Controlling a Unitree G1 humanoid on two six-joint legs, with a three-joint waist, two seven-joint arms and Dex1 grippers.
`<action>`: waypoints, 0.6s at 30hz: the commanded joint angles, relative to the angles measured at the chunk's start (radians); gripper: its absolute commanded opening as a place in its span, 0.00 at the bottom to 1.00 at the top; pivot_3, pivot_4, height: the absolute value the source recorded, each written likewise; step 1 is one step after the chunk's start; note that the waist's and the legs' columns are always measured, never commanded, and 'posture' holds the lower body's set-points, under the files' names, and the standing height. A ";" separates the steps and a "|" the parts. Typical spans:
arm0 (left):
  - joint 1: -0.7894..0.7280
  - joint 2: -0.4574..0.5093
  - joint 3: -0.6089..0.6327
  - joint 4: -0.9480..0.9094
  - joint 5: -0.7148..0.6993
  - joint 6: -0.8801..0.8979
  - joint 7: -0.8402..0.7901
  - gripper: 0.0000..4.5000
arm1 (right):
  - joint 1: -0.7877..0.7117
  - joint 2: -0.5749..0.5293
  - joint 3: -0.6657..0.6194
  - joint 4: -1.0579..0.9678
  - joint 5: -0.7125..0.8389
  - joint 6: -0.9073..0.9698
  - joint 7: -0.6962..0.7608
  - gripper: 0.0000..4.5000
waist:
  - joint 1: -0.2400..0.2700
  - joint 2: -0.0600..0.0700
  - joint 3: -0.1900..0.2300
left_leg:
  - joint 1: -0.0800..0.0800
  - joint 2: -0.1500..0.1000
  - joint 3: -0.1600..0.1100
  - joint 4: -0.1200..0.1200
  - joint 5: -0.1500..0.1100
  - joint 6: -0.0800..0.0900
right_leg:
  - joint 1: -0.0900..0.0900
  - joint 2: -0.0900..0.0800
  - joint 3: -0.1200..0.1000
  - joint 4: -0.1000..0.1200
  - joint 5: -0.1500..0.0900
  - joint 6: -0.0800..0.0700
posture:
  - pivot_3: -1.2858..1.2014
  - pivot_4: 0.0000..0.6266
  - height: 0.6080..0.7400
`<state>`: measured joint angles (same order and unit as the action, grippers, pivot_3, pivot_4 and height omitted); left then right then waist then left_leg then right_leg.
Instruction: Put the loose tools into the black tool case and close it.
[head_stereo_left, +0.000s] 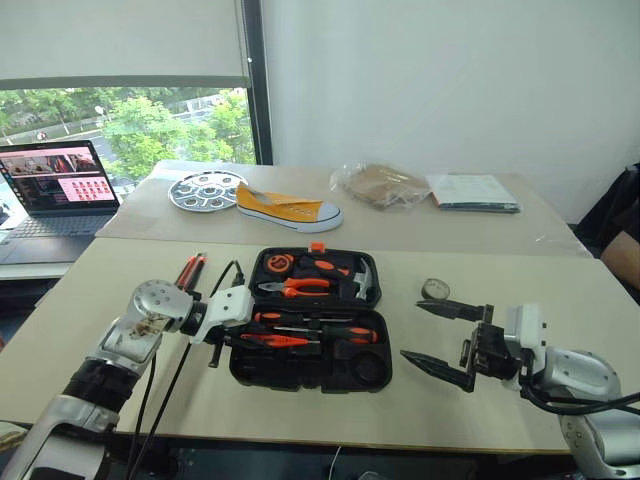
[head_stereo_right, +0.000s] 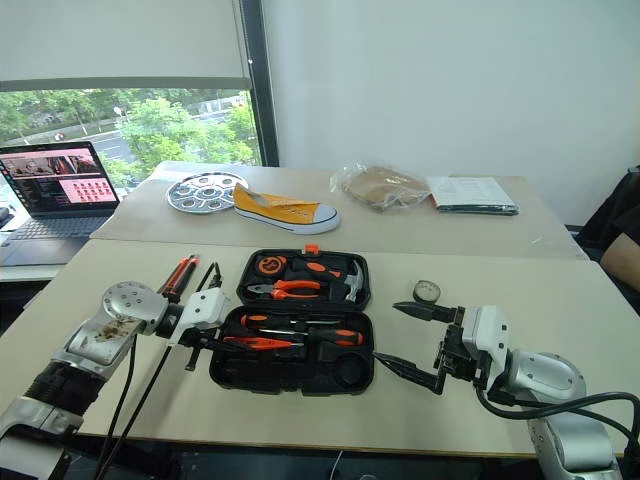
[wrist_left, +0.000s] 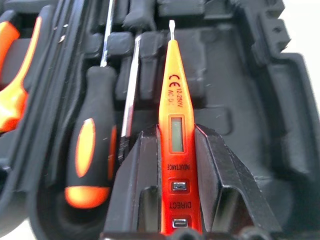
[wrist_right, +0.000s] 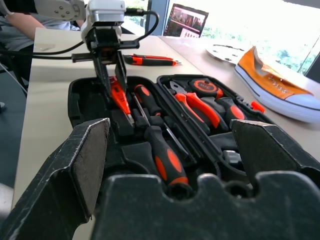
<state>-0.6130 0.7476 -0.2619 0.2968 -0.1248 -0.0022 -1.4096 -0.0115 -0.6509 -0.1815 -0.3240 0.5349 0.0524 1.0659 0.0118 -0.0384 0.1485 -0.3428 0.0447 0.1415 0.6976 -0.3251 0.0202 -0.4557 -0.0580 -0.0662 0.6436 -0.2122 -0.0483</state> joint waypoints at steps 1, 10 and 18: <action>-0.018 -0.012 -0.024 0.034 0.043 -0.019 -0.002 0.11 | 0.009 -0.010 -0.034 -0.048 0.026 0.005 -0.017 1.00 | -0.001 0.000 0.000 | 0.000 0.000 0.000 0.001 0.000 0.000 | 0.000 0.000 0.000 0.000 0.000 0.000 | 0.52 0.24 1.00; -0.024 0.029 -0.090 0.012 0.121 0.014 -0.063 0.11 | 0.026 -0.011 -0.032 -0.061 0.026 0.007 -0.029 1.00 | -0.004 0.000 0.000 | 0.001 0.000 0.001 0.002 0.000 0.001 | 0.000 0.000 0.001 0.002 0.000 0.002 | 0.52 0.24 1.00; -0.015 0.060 -0.145 -0.119 0.205 0.198 -0.026 0.11 | 0.020 -0.005 -0.023 -0.060 0.022 0.004 -0.037 1.00 | -0.013 0.000 0.000 | 0.006 0.001 0.001 0.001 0.000 0.001 | 0.004 0.001 0.002 0.002 -0.003 0.007 | 0.52 0.24 1.00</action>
<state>-0.6680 0.7818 -0.3486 0.1841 0.0091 0.1418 -1.4269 0.0161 -0.6510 -0.1834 -0.3547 0.5351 0.0572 1.0366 -0.0009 -0.0386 0.1481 -0.3367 0.0452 0.1426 0.6982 -0.3255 0.0208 -0.4505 -0.0571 -0.0637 0.6457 -0.2158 -0.0407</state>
